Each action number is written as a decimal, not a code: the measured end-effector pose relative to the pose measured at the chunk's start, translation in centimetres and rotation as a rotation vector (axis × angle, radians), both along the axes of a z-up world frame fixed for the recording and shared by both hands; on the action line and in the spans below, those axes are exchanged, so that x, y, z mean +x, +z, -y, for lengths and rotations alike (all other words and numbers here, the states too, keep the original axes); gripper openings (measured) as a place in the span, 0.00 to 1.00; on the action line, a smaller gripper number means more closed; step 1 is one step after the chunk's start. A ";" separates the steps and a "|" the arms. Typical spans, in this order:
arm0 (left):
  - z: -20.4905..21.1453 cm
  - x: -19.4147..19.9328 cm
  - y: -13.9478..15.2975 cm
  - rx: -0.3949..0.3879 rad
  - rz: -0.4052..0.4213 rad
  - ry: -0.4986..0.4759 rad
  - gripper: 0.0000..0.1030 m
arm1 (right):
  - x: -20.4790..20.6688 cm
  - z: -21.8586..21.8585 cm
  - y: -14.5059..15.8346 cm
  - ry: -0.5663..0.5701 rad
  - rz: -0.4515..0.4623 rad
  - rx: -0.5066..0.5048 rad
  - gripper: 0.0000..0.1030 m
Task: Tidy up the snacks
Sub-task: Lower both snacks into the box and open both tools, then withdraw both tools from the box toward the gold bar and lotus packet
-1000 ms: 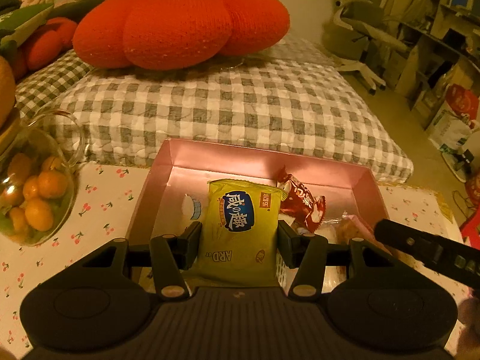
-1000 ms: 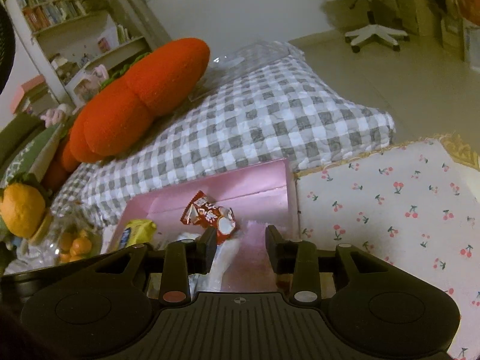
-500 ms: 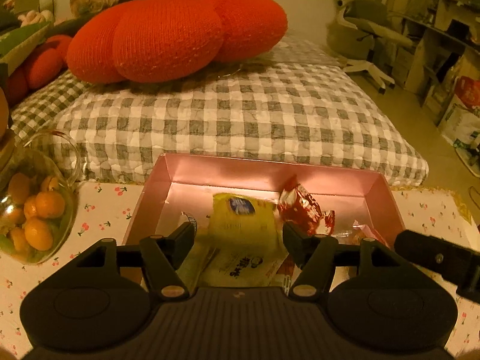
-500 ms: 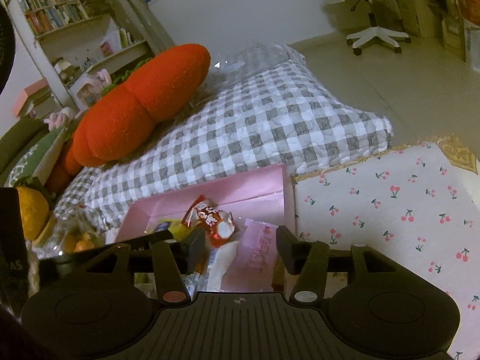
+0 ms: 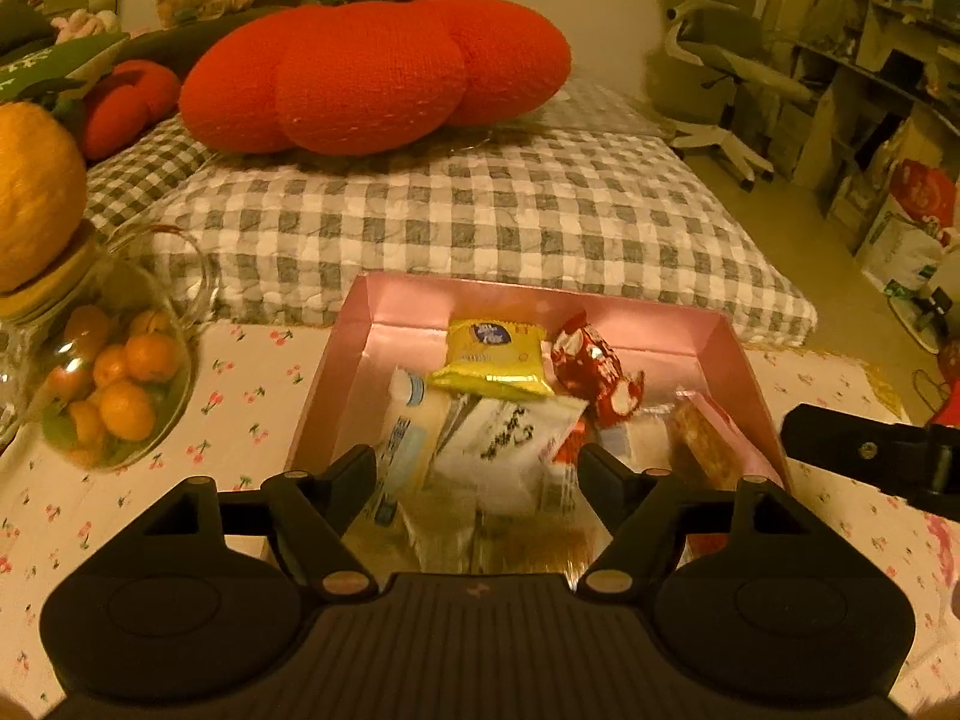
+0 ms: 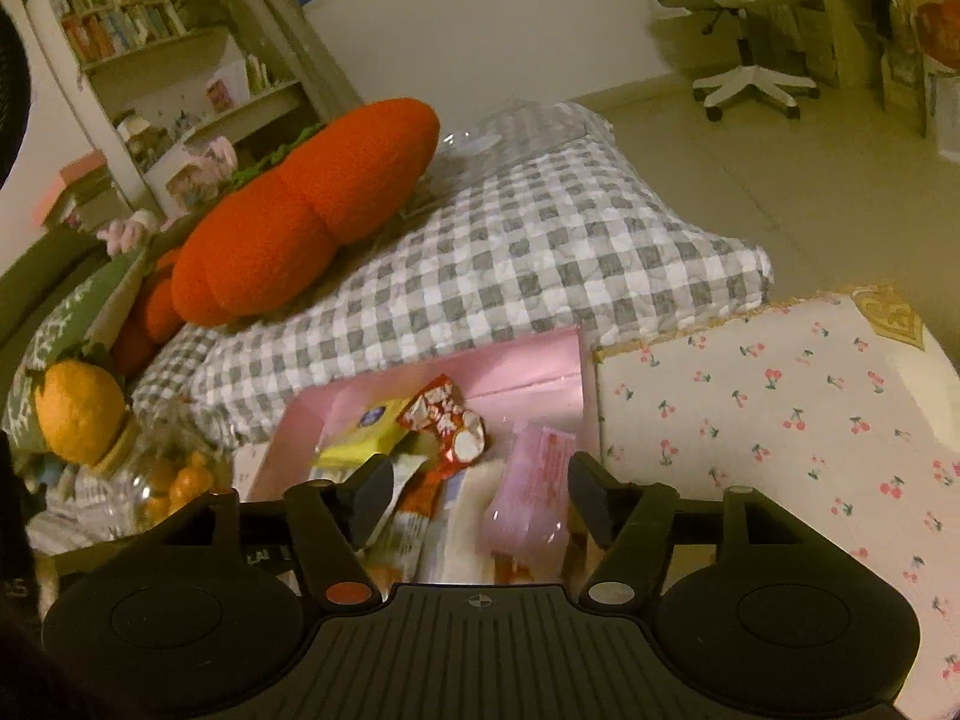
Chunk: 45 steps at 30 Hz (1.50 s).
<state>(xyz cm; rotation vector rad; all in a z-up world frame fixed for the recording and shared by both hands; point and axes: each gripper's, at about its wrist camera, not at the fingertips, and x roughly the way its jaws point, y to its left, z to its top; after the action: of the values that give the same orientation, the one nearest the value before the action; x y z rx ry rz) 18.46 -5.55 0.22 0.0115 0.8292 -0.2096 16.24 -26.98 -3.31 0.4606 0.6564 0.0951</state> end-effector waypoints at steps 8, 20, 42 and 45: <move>-0.6 -2.6 0.9 -0.005 0.012 -0.028 0.78 | -2.6 -1.7 1.4 0.018 -0.007 -0.055 0.73; -2.8 -6.3 0.3 -0.034 -0.024 -0.012 0.90 | -6.4 -3.9 1.8 0.070 -0.021 -0.133 0.79; -4.3 -10.7 -2.9 0.033 -0.010 -0.093 0.99 | -11.8 -2.9 -3.2 0.115 -0.033 -0.347 0.92; -4.4 -11.1 -3.4 0.029 -0.008 -0.121 0.99 | -12.9 -2.4 -4.0 0.133 -0.023 -0.384 0.92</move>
<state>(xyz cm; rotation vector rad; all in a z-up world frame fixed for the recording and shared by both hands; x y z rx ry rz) 7.32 -1.14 -3.22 0.0878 0.8402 -0.3114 3.37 -24.53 -7.28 0.0486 0.7086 0.0872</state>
